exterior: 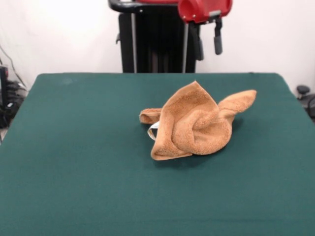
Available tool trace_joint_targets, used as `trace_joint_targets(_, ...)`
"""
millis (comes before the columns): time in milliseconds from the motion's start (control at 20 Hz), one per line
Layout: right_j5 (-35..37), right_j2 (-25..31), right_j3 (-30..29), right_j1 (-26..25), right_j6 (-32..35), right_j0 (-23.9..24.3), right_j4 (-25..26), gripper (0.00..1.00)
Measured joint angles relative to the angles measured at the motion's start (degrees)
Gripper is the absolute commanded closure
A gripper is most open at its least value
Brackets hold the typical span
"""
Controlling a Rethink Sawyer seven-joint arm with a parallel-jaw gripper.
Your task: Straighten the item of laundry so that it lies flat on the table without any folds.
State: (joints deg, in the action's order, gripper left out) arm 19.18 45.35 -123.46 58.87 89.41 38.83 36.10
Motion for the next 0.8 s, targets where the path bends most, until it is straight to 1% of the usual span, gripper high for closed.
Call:
trace_joint_targets(50, 1.5, 1.3, 0.0, -0.1, -0.6, 0.2, 0.6, 0.00)
trace_joint_targets(400, 6.1, 4.8, 0.0, -1.1, -2.8, 0.3, 3.9, 0.00)
trace_joint_targets(700, 6.8, 6.4, 0.0, -2.0, -3.0, 0.8, 6.5, 0.00)
trace_joint_targets(800, 6.8, 7.3, 0.0, -2.0, -3.0, 1.7, 7.5, 0.00)
